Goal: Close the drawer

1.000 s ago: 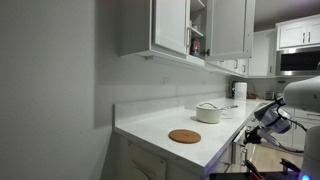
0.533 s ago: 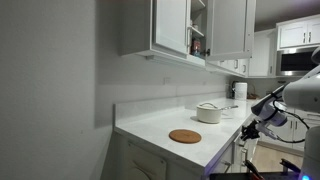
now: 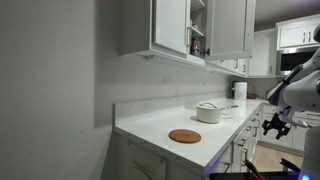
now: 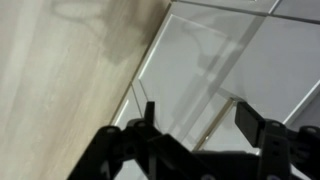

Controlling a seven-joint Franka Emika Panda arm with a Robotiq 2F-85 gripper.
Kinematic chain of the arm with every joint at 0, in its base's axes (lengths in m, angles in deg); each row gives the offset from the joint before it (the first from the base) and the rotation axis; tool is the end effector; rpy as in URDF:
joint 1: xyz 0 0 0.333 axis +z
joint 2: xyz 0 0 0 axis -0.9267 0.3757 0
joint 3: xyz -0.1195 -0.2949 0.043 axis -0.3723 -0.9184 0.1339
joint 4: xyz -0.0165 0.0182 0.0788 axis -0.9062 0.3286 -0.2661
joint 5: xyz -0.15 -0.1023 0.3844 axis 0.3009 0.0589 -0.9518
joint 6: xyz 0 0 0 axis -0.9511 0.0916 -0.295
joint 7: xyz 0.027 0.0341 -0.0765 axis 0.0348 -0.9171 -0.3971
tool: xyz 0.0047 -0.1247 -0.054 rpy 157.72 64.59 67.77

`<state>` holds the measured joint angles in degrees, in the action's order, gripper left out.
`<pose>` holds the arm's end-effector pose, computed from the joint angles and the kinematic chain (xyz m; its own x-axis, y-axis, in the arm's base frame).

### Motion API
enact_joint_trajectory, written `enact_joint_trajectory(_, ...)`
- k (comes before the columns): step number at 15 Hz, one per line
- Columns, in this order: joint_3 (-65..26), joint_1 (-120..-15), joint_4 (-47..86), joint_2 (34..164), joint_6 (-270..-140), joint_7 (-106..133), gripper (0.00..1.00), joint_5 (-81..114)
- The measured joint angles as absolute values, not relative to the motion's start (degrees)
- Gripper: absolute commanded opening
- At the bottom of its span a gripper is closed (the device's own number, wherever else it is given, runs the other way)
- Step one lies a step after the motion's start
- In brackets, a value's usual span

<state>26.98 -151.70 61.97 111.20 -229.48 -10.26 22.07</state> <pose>0.4274 -0.3199 0.1281 0.9276 -0.3393 0.1561 -0.2991 -0.9252 -0.2337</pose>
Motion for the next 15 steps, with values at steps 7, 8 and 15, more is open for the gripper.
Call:
enact_joint_trajectory(7,13.67,-146.71,62.29,94.6,-214.51,-24.13,1.0,11.34)
enact_joint_trajectory(8,9.86,-143.62,62.31,93.26,-212.64,-24.91,1.0,11.41)
enact_joint_trajectory(15,-10.51,-119.64,61.88,90.99,-207.31,-22.52,1.0,13.65)
